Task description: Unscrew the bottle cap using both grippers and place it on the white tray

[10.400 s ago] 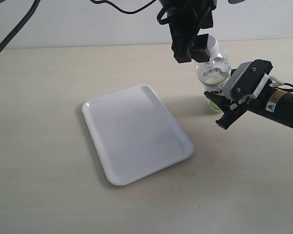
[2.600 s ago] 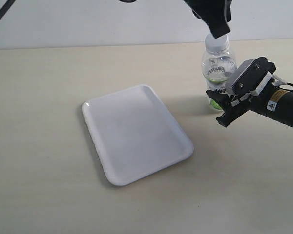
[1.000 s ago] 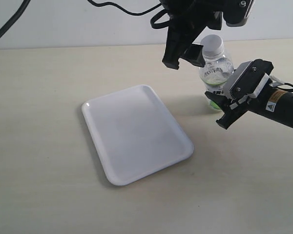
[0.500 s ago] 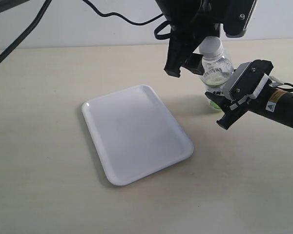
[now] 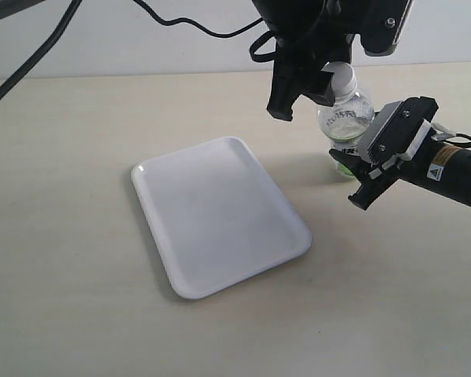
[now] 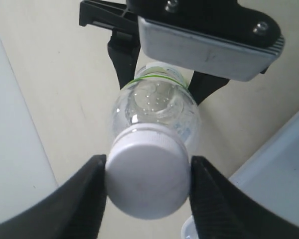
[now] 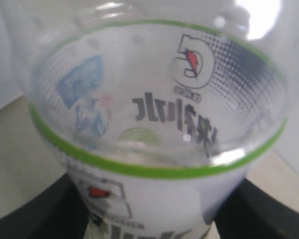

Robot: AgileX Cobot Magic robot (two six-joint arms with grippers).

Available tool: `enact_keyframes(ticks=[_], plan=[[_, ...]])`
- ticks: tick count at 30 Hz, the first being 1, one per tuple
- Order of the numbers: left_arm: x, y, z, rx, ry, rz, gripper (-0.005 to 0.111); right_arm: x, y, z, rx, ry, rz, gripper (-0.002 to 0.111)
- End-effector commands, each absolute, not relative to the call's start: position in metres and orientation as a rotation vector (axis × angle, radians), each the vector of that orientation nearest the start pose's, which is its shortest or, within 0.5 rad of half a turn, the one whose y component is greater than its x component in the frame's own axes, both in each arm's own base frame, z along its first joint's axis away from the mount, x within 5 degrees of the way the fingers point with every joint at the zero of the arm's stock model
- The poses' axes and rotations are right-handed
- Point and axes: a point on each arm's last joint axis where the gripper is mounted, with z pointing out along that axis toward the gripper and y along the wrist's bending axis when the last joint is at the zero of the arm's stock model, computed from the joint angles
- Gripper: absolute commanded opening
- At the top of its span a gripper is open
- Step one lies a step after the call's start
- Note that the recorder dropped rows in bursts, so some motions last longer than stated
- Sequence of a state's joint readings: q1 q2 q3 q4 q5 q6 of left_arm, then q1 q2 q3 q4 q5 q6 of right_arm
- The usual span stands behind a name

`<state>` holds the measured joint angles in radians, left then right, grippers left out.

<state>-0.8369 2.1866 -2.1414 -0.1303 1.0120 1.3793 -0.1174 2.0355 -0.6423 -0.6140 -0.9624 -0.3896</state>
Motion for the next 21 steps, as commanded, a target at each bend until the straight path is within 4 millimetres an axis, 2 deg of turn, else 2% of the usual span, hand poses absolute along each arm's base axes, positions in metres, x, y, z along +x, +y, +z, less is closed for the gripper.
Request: enact_keyframes(ticks=[1,4,8,9,13,21], plan=[[0.3217,-0.3740,0.2942,2.235,1.171,0.042,0.035,0.3180,0.0009,0.0742,-0.941,1.849,-0.093,0.000],[0.3217,-0.3740,0.2942,2.235,1.171,0.042,0.025,0.3180,0.0009,0.0742,-0.941,1.849,-0.093,0.000],[0.3212,-0.3744,0.2942,2.232,1.173,0.031,0.002,0.3180,0.0009,0.0742,-0.926,1.856,-0.083,0.000],[0.3213,-0.3745,0.2943,2.230,1.172,0.032,0.000,0.3180,0.0009,0.0742,-0.926,1.856,-0.083,0.000],[0.3208,-0.3750,0.2944,2.176,1.265,-0.014,0.000,0.3180,0.0009,0.0742,-0.923,1.858,-0.081,0.000],[0.3199,-0.3758,0.2944,1.945,1.607,-0.149,0.000,0.3180,0.0008,0.0742,-0.917,1.860,-0.079,0.000]])
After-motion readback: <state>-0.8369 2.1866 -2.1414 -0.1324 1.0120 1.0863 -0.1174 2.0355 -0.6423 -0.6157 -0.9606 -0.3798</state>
